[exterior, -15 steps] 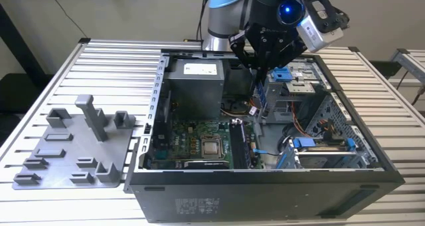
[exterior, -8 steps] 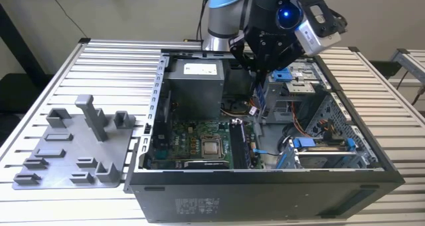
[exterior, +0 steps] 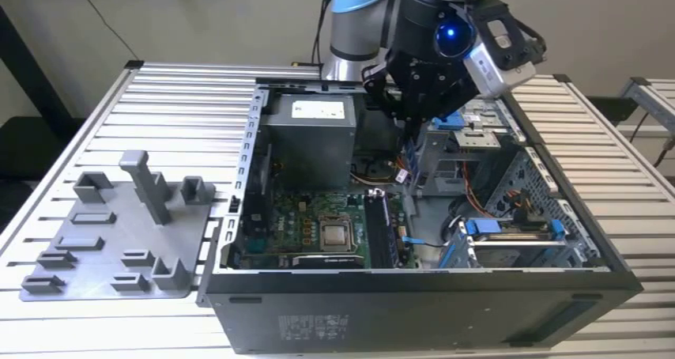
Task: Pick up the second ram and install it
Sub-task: 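Insert the second ram into the second slot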
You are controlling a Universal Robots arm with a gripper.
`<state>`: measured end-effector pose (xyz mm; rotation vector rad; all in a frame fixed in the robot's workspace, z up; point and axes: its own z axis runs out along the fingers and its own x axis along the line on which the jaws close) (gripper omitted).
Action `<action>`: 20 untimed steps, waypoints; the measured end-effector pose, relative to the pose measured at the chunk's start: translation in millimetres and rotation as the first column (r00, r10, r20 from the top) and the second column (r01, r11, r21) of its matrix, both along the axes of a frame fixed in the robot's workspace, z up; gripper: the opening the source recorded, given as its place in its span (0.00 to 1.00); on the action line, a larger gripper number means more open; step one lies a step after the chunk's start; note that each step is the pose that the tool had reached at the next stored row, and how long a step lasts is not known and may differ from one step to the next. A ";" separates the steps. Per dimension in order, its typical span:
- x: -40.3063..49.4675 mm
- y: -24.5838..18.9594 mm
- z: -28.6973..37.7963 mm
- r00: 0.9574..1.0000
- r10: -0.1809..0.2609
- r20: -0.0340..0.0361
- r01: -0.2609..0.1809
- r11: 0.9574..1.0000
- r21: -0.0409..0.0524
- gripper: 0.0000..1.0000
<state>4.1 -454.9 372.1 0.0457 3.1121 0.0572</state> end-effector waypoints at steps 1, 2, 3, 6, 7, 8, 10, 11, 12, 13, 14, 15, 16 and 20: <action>0.0 0.0 -1.0 1.000 -0.002 -0.001 0.002 1.000 0.000 0.14; 0.0 0.0 -2.0 1.000 -0.004 -0.002 0.004 1.000 0.000 0.14; 0.0 0.0 -3.1 1.000 -0.006 -0.002 0.006 1.000 0.000 0.14; 0.0 0.0 -6.2 1.000 -0.011 -0.004 0.011 1.000 0.000 0.14; 0.1 0.0 -7.4 1.000 -0.011 -0.004 0.011 1.000 0.000 0.14; 0.2 0.0 -8.6 1.000 -0.012 -0.005 0.012 1.000 0.000 0.14; 0.7 0.0 -11.0 1.000 -0.013 -0.005 0.013 1.000 0.000 0.14; 1.0 0.0 -12.3 1.000 -0.013 -0.005 0.013 1.000 0.000 0.14; 1.1 0.0 -13.5 1.000 -0.013 -0.007 0.013 1.000 0.000 0.14; 1.1 0.0 -14.8 1.000 -0.013 -0.008 0.013 1.000 0.000 0.14; 1.1 0.0 -15.9 1.000 -0.013 -0.009 0.013 1.000 0.000 0.14; 1.2 0.0 -17.1 1.000 -0.013 -0.009 0.013 1.000 0.000 0.14; 1.2 0.0 -18.3 1.000 -0.013 -0.009 0.013 1.000 0.000 0.14; 1.3 -0.2 -24.2 1.000 -0.013 -0.009 0.013 1.000 0.000 0.14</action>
